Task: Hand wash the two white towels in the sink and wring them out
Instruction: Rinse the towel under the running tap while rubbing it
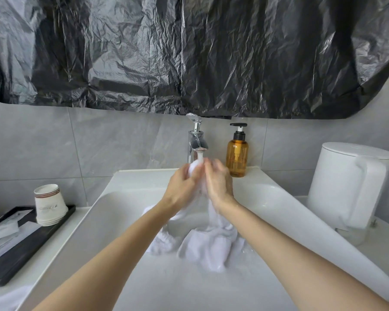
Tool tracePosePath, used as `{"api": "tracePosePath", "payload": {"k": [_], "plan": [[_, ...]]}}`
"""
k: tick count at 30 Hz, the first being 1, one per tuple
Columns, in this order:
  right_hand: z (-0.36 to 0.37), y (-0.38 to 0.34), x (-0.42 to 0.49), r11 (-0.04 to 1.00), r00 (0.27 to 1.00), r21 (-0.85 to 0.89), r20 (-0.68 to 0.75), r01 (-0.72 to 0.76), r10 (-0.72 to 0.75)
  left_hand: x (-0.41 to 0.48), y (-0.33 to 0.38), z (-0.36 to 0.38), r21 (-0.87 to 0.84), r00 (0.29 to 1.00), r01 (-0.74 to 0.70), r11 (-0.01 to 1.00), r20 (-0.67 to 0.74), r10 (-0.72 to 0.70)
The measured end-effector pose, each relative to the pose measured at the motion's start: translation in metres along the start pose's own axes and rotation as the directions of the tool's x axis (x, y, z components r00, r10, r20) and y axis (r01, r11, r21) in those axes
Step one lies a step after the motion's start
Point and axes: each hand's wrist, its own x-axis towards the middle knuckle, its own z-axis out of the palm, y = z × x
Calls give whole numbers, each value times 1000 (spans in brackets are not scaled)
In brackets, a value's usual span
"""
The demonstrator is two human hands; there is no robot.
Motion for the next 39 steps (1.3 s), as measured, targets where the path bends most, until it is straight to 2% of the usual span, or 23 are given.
{"api": "tracePosePath", "payload": {"k": [4, 6, 8, 10, 11, 13, 15, 17, 20, 21, 23, 24, 26, 29, 30, 32, 35, 37, 39], "plan": [[-3, 1, 0, 999, 997, -33, -67, -31, 28, -11, 6, 17, -31, 983, -181, 983, 15, 181], [-4, 1, 1, 998, 996, -69, -87, -12, 6, -8, 0, 17, 141, 976, -216, 966, -9, 219], [-8, 1, 1, 972, 994, -219, -57, 79, -93, -2, -5, 13, 335, 961, -265, 904, 16, 276], [-12, 1, 3, 837, 957, -467, 108, 286, -267, 2, -8, 8, 369, 959, -281, 886, 70, 275], [-14, 0, 3, 768, 934, -532, 183, 357, -307, 4, -9, 5, 342, 966, -258, 904, 86, 243], [-20, -7, 1, 705, 911, -580, 222, 409, -346, 4, -7, 1, 241, 981, -185, 953, 93, 168], [-27, -10, 0, 788, 928, -491, 172, 371, -330, 2, -4, -2, 125, 991, -112, 986, 86, 102], [-31, -12, 4, 911, 954, -281, 91, 300, -286, -4, -1, -6, 45, 990, -40, 998, 137, 34], [-31, -9, 18, 985, 984, 7, -39, 174, -174, -6, -14, -13, 208, 948, -44, 977, 317, -25], [-33, -10, 21, 986, 993, 127, -65, 110, -102, -3, -20, -15, 263, 939, -61, 963, 341, -34], [-36, -10, 29, 942, 993, 326, -55, -83, 106, 1, -23, -18, 322, 953, -40, 946, 297, -61], [-38, -5, 32, 910, 976, 367, -20, -193, 216, 1, -20, -21, 295, 962, -11, 955, 263, -70], [-38, 7, 38, 880, 934, 323, 42, -349, 355, 1, -13, -25, 108, 973, 83, 991, 204, -104], [-35, 18, 39, 890, 908, 186, 57, -417, 414, 6, -4, -26, -181, 979, 201, 963, 77, -190], [-35, 15, 34, 903, 915, 146, 92, -403, 393, 6, 0, -25, -265, 972, 236, 935, 55, -230], [-29, 8, 29, 946, 950, 149, 166, -289, 264, 8, 4, -23, -387, 960, 278, 879, 79, -269], [-17, -1, 15, 987, 975, 148, 222, -60, 26, 8, 3, -13, -406, 955, 289, 867, 183, -233], [-6, 2, 5, 1000, 979, 2, 204, 31, -30, 7, 0, -3, -372, 957, 276, 886, 197, -215], [-1, 5, 0, 987, 994, -148, 102, 64, -49, 3, 0, 7, -342, 976, 213, 915, 124, -180]]}}
